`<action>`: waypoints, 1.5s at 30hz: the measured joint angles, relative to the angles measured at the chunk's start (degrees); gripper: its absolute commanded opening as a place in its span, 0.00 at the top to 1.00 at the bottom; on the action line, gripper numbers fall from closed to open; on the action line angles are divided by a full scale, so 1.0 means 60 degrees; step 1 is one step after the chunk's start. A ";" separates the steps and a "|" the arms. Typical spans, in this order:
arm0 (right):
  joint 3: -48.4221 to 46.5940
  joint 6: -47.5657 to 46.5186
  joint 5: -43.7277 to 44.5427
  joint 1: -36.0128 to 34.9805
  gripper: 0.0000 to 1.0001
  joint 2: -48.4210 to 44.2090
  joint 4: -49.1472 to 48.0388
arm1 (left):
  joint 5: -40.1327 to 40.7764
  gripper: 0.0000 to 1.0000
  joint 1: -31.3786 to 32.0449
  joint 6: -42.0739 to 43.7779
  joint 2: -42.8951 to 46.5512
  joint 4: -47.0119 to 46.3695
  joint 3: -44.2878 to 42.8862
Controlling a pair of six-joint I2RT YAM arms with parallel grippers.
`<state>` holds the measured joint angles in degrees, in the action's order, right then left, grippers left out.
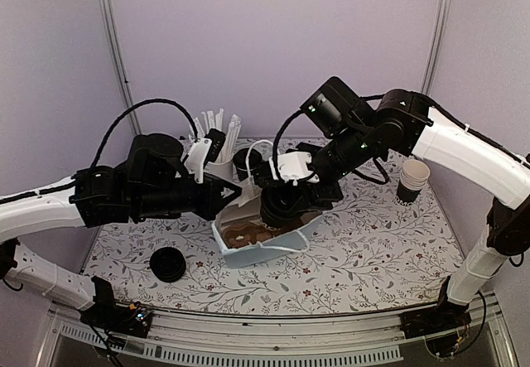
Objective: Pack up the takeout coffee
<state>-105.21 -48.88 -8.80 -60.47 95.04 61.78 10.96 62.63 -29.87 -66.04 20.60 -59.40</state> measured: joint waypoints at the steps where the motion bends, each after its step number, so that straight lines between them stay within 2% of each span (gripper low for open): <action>1: 0.0244 -0.0007 0.0113 -0.0069 0.56 -0.0018 0.0007 | 0.0193 0.84 0.0175 -0.0069 -0.0076 -0.0058 0.0000; 2: 0.0412 -0.0007 0.0178 -0.0109 0.56 -0.0029 0.0000 | 0.0353 0.72 0.0324 -0.0120 -0.0164 -0.0153 0.0000; 3: 0.0586 -0.0011 0.0266 -0.0146 0.56 -0.0044 0.0000 | 0.0441 0.63 0.0415 -0.0087 -0.0229 -0.0229 0.0000; 5: 0.0878 -0.0033 0.0470 -0.0175 0.56 -0.0102 -0.0044 | 0.0554 0.52 0.0561 -0.0102 -0.0346 -0.0412 -0.0004; 9: 0.1665 -0.0193 0.1009 -0.0175 0.56 -0.0554 -0.0291 | 0.0630 0.48 0.0721 0.0222 -0.0342 -0.0820 -0.0004; 13: 0.2371 -0.0426 0.1548 -0.0200 0.56 -0.1184 -0.0517 | 0.1035 0.35 0.0780 0.0783 0.0219 -0.1545 0.0178; 17: 0.2932 -0.0743 0.1956 -0.0393 0.56 -0.1694 -0.0670 | 0.1971 0.35 0.0630 0.1228 0.1698 -0.2783 0.1297; 20: 0.2965 -0.0900 0.2055 -0.0565 0.56 -0.1792 -0.0776 | 0.2000 0.37 -0.0117 0.1209 0.1934 -0.3483 0.1909; 23: 0.2965 -0.1005 0.2098 -0.0718 0.56 -0.1814 -0.0900 | 0.1701 0.37 -0.1027 0.1049 0.1373 -0.4200 0.2714; 27: 0.3049 -0.1045 0.2095 -0.0820 0.56 -0.1814 -0.1166 | 0.0987 0.39 -0.1530 0.0900 0.0073 -0.4554 0.3399; 33: 0.3461 -0.1045 0.2084 -0.0841 0.56 -0.1810 -0.1734 | -0.0273 0.39 -0.2033 0.0798 -0.1523 -0.5187 0.3435; 45: 0.4543 -0.0849 0.1617 -0.0852 0.57 -0.1865 -0.2160 | -0.1942 0.36 -0.2750 0.0641 -0.2801 -0.6196 0.3402</action>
<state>-77.95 -53.98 0.91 -65.58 83.85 48.82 -0.69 46.13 -26.02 -82.85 -16.58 -38.98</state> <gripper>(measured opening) 0.684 0.643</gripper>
